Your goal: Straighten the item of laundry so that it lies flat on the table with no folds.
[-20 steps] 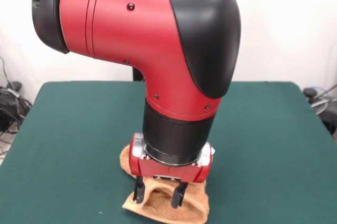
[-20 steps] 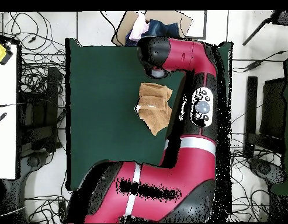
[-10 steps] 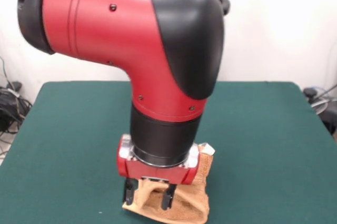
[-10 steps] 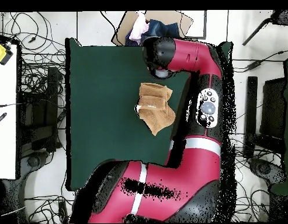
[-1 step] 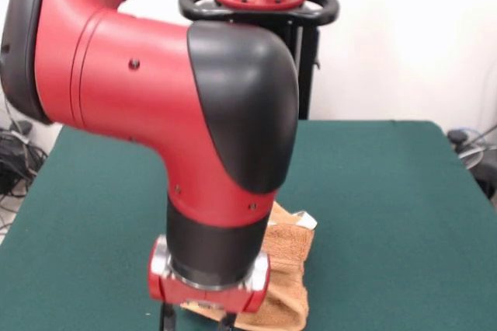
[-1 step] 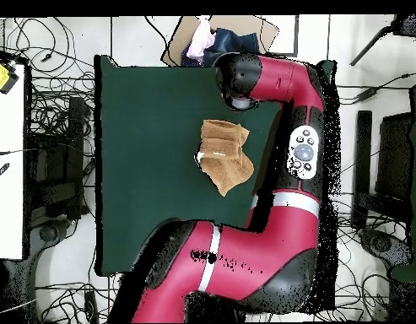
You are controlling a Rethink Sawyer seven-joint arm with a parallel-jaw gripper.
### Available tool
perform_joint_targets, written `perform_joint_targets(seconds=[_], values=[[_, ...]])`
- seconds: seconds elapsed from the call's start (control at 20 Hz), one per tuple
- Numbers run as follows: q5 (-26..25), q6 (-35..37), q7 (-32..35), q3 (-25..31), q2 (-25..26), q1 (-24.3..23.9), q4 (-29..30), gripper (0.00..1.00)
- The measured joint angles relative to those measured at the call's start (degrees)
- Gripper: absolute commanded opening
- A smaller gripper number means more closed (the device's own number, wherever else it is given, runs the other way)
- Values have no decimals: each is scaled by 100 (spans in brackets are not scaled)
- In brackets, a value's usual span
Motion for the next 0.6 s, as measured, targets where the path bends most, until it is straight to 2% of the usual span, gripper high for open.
perform_joint_targets(seconds=[0.6], values=[[-32,7,0,8,534,51,-740,100]])
